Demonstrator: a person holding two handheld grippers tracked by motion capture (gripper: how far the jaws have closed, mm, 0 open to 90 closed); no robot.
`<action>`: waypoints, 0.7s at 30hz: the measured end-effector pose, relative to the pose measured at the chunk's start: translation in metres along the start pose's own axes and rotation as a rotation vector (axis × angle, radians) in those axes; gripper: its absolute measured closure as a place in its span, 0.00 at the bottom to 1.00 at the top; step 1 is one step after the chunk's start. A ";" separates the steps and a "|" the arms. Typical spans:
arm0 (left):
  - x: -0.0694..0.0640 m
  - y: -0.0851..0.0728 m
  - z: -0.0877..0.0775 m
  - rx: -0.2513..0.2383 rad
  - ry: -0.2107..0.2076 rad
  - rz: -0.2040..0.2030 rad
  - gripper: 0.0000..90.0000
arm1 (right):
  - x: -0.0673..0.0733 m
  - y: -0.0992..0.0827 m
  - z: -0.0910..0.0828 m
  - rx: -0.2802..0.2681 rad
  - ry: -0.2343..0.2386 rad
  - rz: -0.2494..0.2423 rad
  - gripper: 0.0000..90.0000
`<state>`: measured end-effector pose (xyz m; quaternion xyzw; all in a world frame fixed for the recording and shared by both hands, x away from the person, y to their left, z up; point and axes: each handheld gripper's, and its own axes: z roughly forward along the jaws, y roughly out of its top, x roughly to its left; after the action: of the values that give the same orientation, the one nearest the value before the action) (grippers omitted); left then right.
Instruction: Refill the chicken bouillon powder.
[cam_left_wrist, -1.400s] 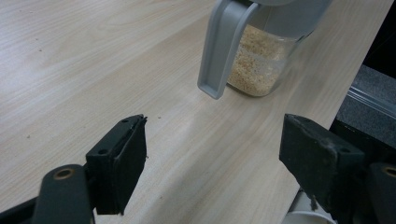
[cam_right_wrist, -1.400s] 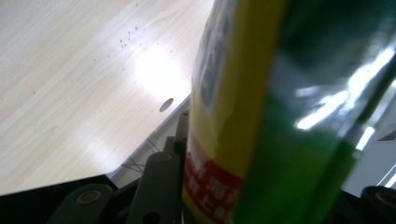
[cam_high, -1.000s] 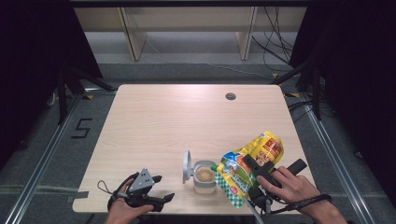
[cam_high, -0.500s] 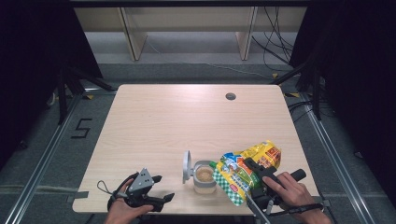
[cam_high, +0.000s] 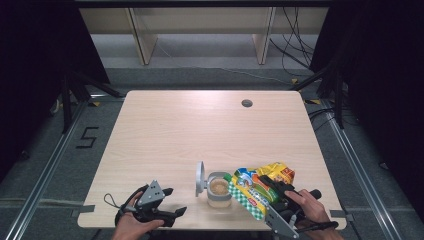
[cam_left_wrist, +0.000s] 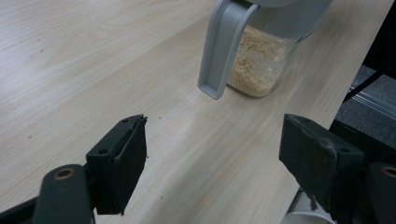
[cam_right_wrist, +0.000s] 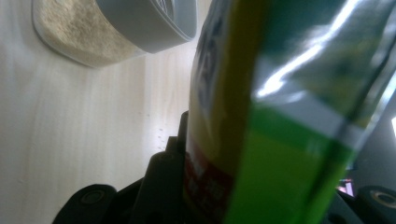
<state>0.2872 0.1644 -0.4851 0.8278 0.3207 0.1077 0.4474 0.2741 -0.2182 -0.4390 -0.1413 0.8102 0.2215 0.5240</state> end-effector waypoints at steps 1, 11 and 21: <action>0.000 0.000 0.000 0.001 0.003 0.001 0.25 | 0.000 -0.001 0.001 0.002 -0.003 -0.004 0.82; 0.000 0.000 0.000 0.006 0.003 0.005 0.25 | 0.003 -0.012 0.003 -0.048 0.028 0.267 0.82; -0.001 0.000 0.000 -0.001 0.004 0.002 0.25 | 0.006 -0.028 0.008 -0.083 0.055 0.483 0.83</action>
<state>0.2865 0.1638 -0.4846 0.8278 0.3209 0.1098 0.4470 0.2910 -0.2381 -0.4533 0.0292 0.8247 0.3694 0.4272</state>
